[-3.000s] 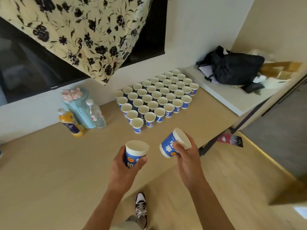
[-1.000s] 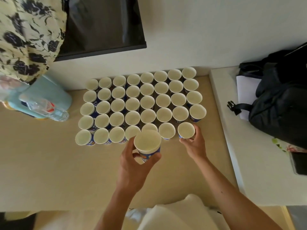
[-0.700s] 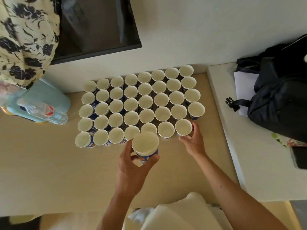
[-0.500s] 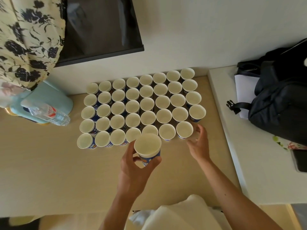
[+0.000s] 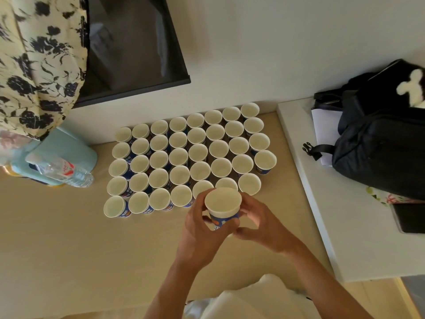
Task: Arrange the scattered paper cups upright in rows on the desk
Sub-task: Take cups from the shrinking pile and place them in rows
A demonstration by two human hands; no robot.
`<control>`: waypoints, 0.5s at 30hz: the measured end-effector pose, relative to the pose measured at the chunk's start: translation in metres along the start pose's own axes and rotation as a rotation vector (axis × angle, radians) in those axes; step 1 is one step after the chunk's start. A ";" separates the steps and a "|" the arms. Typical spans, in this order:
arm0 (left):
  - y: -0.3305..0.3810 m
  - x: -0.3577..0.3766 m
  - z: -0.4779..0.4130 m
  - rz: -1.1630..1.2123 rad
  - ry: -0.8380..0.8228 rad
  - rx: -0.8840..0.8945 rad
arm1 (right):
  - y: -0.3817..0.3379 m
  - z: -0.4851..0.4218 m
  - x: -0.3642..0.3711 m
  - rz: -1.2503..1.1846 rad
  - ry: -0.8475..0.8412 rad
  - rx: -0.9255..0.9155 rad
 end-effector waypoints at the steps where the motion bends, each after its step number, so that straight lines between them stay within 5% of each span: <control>1: 0.001 0.002 0.001 0.006 -0.004 0.008 | -0.001 0.001 -0.002 -0.001 0.009 0.002; 7: -0.003 0.020 0.006 -0.066 -0.135 0.004 | 0.004 0.011 -0.020 0.102 0.116 -0.012; 15: -0.022 0.011 0.010 -0.009 -0.081 -0.156 | 0.061 0.032 -0.107 0.243 0.621 0.134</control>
Point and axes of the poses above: each hand's wrist, its own z-axis away from the middle knuckle, its own x-axis out of the palm, y = z × x, the point moved 8 cm from there along -z, towards the middle knuckle, and after that the axes turned 14 degrees about -x, right-handed, at the moved point
